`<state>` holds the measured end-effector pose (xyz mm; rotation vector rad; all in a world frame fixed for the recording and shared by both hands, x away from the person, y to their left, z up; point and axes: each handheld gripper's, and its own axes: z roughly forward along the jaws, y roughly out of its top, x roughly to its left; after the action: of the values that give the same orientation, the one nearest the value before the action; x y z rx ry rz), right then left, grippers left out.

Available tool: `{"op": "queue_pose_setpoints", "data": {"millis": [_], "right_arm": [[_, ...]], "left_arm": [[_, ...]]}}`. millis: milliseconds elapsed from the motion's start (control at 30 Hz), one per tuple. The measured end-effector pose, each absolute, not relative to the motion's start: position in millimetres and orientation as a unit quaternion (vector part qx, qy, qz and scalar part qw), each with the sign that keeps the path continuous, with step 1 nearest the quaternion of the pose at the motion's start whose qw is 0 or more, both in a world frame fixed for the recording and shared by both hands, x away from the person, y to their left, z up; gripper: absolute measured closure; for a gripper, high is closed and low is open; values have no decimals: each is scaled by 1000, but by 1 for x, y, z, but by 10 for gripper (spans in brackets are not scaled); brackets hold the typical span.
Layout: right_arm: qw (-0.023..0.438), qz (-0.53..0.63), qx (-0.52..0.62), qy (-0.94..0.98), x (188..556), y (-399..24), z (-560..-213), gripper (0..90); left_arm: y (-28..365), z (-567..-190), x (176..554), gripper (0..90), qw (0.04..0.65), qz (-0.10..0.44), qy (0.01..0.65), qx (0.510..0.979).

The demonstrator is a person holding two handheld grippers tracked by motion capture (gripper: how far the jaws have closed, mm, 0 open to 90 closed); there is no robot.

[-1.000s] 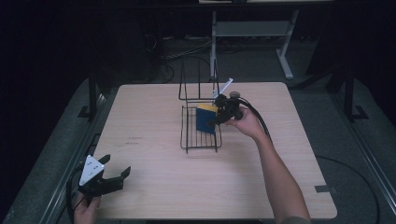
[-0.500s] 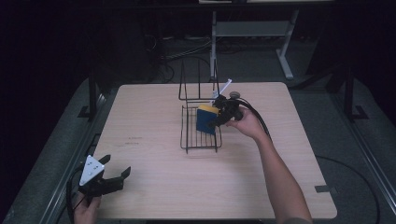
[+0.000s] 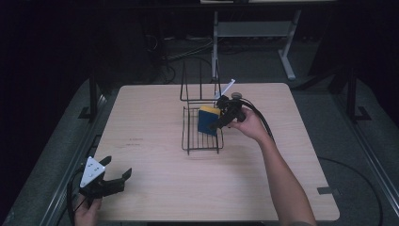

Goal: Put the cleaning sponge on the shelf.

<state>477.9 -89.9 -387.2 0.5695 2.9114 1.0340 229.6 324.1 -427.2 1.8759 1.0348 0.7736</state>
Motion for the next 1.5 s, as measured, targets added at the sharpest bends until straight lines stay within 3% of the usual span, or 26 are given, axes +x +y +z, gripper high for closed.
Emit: {"op": "queue_pose_setpoints", "data": {"millis": [733, 1500], "right_arm": [[2, 342, 194, 919, 466, -109, -377, 266], [7, 346, 204, 916, 448, -133, -376, 252]], "left_arm": [[322, -427, 230, 139, 417, 308, 412, 749], [321, -428, 229, 139, 417, 309, 413, 748]]}}
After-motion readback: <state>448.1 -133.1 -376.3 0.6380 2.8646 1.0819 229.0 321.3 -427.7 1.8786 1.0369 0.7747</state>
